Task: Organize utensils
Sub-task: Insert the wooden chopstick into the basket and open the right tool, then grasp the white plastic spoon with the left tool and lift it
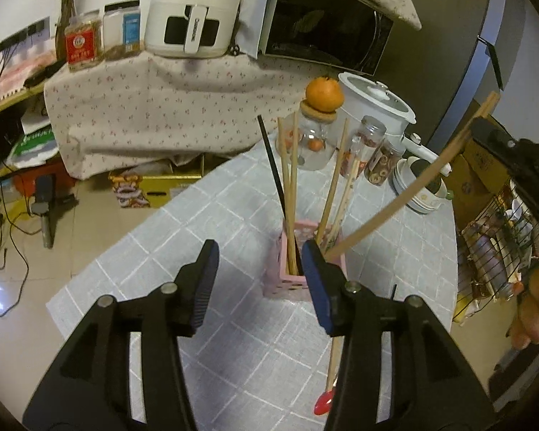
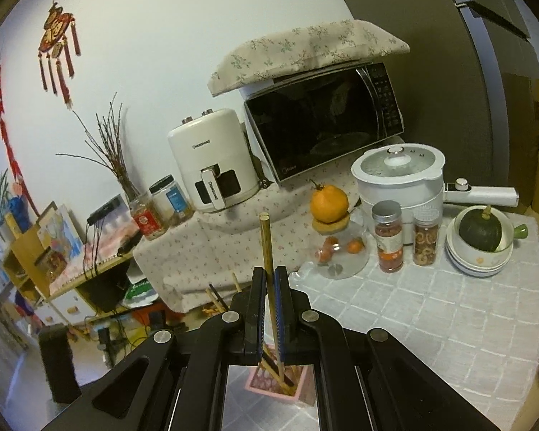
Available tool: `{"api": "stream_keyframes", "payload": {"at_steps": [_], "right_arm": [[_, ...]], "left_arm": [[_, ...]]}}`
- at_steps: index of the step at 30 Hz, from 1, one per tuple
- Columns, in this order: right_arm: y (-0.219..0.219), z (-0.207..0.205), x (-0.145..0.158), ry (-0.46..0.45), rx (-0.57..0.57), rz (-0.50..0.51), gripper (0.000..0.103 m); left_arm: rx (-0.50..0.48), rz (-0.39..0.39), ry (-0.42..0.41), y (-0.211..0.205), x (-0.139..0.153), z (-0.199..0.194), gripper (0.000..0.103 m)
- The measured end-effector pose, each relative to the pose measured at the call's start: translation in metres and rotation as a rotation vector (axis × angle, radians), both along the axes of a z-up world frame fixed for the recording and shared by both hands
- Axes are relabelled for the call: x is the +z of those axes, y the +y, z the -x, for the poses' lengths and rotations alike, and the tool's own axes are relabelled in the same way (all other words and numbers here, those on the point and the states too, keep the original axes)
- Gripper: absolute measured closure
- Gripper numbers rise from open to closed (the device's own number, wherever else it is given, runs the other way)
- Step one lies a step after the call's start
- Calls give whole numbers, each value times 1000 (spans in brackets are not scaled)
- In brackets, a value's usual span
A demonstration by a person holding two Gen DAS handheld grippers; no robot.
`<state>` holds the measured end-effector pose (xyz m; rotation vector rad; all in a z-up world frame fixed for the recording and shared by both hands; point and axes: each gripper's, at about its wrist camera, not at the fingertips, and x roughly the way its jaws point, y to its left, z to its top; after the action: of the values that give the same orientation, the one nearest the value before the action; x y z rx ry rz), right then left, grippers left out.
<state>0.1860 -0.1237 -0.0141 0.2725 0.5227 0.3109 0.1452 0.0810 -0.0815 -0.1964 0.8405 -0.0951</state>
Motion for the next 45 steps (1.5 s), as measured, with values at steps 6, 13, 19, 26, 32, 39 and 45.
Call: {"api": "stream_keyframes", "payload": {"at_steps": [6,13,19,26,32,39,45], "right_arm": [[8,-17,-21,67,3,41,98],[4,-29,-37,129,23,9,96],[-14,-21,-29,130,7,-18,62],[-50,-7,-30,187,-61,-23,41],[-78,4,-51,291,-87,40,28],[-107,18,-76,409,-149,89,20],[-131,26,-101,517,-194,137,20]], "left_arm": [[-18,-12,28,-4,-5,-1,53],[-37,-24,59,-9,-11,-2,53],[-52,0,94,-13,-17,-4,45],[-86,52,177,-24,-29,-6,35],[-113,85,263,-37,-39,-3,26],[-213,-13,313,-67,-51,8,23],[-278,-43,370,-85,-67,14,23]]}}
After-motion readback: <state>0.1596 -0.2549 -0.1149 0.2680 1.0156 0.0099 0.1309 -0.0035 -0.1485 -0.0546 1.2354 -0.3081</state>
